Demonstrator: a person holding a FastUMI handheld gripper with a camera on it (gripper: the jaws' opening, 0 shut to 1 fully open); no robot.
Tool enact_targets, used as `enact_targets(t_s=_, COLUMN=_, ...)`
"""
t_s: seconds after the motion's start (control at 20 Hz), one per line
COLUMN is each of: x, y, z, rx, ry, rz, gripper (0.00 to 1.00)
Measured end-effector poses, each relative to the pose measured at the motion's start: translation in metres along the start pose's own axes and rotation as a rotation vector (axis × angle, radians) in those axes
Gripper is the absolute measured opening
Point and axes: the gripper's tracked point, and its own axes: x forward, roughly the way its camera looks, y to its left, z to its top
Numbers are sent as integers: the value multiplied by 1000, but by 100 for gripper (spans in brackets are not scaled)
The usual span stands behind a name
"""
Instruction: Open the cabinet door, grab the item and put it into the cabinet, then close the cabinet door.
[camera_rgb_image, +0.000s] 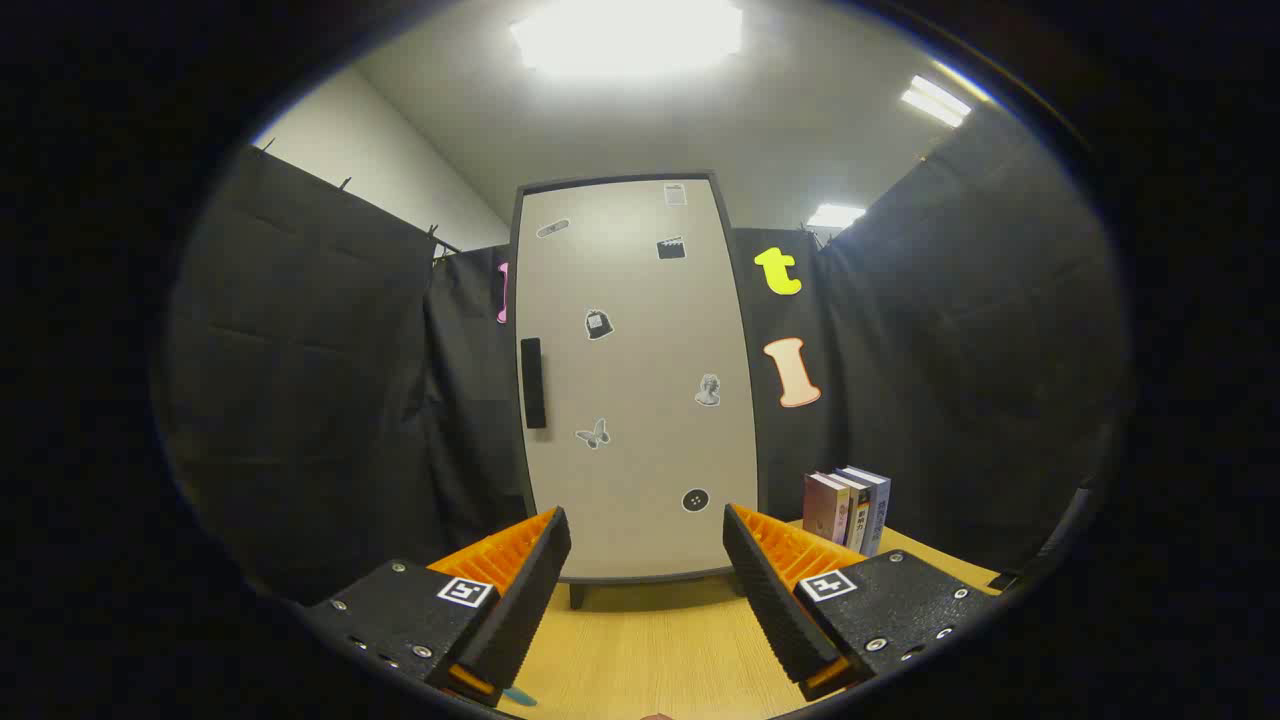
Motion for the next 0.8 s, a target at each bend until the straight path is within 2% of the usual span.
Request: enact_targets(t_s=0.8, x=6, y=-11, z=7, rx=0, ry=-22, rz=-16, gripper=95)
